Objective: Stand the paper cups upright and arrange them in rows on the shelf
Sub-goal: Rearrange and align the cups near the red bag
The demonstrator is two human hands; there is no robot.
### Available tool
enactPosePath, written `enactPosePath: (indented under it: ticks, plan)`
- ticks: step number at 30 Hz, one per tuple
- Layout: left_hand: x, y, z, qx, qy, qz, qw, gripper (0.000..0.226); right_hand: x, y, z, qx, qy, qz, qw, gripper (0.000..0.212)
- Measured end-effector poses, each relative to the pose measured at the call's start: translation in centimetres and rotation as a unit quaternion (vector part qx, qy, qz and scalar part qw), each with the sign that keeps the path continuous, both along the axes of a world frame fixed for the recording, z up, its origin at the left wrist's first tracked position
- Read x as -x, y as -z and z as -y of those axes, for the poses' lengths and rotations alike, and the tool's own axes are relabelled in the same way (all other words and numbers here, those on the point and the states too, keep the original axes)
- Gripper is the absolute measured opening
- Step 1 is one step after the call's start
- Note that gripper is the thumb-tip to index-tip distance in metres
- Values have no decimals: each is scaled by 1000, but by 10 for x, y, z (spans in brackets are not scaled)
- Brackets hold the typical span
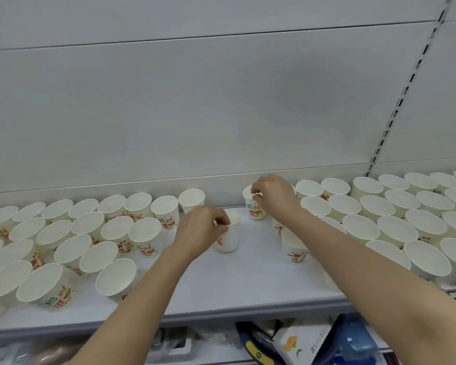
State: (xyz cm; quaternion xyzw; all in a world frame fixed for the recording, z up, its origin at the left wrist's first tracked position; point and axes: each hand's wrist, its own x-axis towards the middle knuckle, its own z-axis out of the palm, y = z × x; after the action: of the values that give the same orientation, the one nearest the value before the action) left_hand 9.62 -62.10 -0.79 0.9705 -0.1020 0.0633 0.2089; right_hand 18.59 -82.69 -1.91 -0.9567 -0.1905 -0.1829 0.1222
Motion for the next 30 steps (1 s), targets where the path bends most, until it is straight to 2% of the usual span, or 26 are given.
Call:
enactPosePath:
  ticks: [1, 3, 5, 7, 12, 14, 17, 19, 22, 28, 30]
  plan:
    - [-2, -3, -3, 30, -6, -10, 999, 10, 6, -3, 1, -63, -11, -1, 998, 9]
    - [-6, -10, -11, 94, 0, -25, 995, 15, 22, -11, 2, -176, -67, -56, 981, 5]
    - [-9, -17, -16, 140, 22, -41, 989, 20, 36, -19, 1, -230, -138, -151, 952, 3]
    - [-10, -22, -17, 156, 35, -50, 986, 17, 46, -24, -1, -253, -177, -199, 930, 5]
    - [-14, -26, 1, 151, 52, -37, 987, 4, 56, -17, -8, -245, -171, -165, 940, 14]
    - [-16, -29, 10, 127, 79, -22, 988, 5, 59, -14, -8, -253, -151, -158, 943, 11]
    - [-26, -35, 1, 123, 146, -54, 980, 19, 61, -15, 6, -271, -115, -187, 937, 9]
    - [-38, -37, -12, 76, 188, -60, 977, 25, 63, -20, 17, -279, -100, -206, 932, 9]
    - [-52, -35, -12, 42, 211, -39, 976, 13, 65, -27, 21, -283, -79, -214, 932, 9]
    - [-60, -27, 13, -45, 246, -19, 968, 7, 68, -21, 17, -222, -40, -185, 956, 10]
    - [-61, -25, 19, -44, 265, -14, 963, 6, 69, -19, 18, -217, -18, -164, 962, 9]
